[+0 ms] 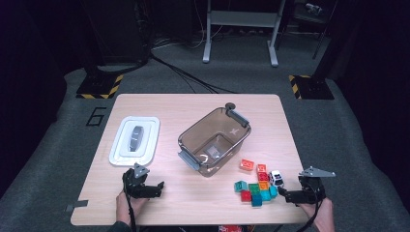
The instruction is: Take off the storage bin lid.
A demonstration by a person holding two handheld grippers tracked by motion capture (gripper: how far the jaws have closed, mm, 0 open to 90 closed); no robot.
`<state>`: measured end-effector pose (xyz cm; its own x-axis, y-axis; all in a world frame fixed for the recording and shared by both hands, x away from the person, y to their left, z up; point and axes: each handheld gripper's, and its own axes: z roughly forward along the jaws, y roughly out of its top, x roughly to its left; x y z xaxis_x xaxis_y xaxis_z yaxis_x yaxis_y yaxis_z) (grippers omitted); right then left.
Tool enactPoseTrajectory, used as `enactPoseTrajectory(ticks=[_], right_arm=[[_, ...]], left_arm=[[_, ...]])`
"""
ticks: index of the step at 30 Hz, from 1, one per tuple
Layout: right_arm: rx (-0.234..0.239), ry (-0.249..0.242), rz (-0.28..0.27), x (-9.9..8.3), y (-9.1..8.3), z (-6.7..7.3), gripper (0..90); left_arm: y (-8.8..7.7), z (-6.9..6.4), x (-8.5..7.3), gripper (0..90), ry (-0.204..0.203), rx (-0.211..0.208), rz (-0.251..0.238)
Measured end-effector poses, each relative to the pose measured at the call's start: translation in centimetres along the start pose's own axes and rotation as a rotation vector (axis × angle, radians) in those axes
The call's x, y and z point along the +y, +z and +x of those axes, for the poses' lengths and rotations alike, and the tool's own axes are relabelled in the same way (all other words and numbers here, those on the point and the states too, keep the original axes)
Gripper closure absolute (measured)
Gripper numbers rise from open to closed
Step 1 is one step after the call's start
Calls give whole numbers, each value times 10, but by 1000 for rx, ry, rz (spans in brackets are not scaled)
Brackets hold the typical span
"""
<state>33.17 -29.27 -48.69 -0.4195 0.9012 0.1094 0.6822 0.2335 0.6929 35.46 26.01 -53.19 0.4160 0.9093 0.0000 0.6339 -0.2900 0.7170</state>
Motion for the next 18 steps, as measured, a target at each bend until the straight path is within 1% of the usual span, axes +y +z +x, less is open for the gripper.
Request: enactPoseTrajectory(ticks=[2, 6, 8, 10, 11, 12, 13, 14, 15, 17, 18], right_arm=[[-8, 12, 3, 7, 2, 3, 0], [-26, 20, 5, 16, 7, 7, 0], [-39, 31, 16, 21, 10, 10, 0], [-37, 29, 24, 22, 11, 11, 0], [-44, 40, 34, 26, 15, 15, 0], [-44, 40, 34, 26, 15, 15, 0], [-38, 52, 38, 27, 16, 16, 0], [-44, 53, 37, 27, 17, 16, 0], [-40, 69, 40, 28, 18, 18, 0], [-45, 63, 40, 30, 21, 18, 0], [-49, 77, 42, 31, 22, 20, 5]], left_arm=[[0, 0, 0, 0, 0, 0, 0], [0, 0, 0, 0, 0, 0, 0], [0, 0, 0, 0, 0, 0, 0], [0, 0, 0, 0, 0, 0, 0], [0, 0, 0, 0, 0, 0, 0], [0, 0, 0, 0, 0, 0, 0], [0, 0, 0, 0, 0, 0, 0], [0, 0, 0, 0, 0, 0, 0], [0, 0, 0, 0, 0, 0, 0], [0, 0, 0, 0, 0, 0, 0], [0, 0, 0, 0, 0, 0, 0]])
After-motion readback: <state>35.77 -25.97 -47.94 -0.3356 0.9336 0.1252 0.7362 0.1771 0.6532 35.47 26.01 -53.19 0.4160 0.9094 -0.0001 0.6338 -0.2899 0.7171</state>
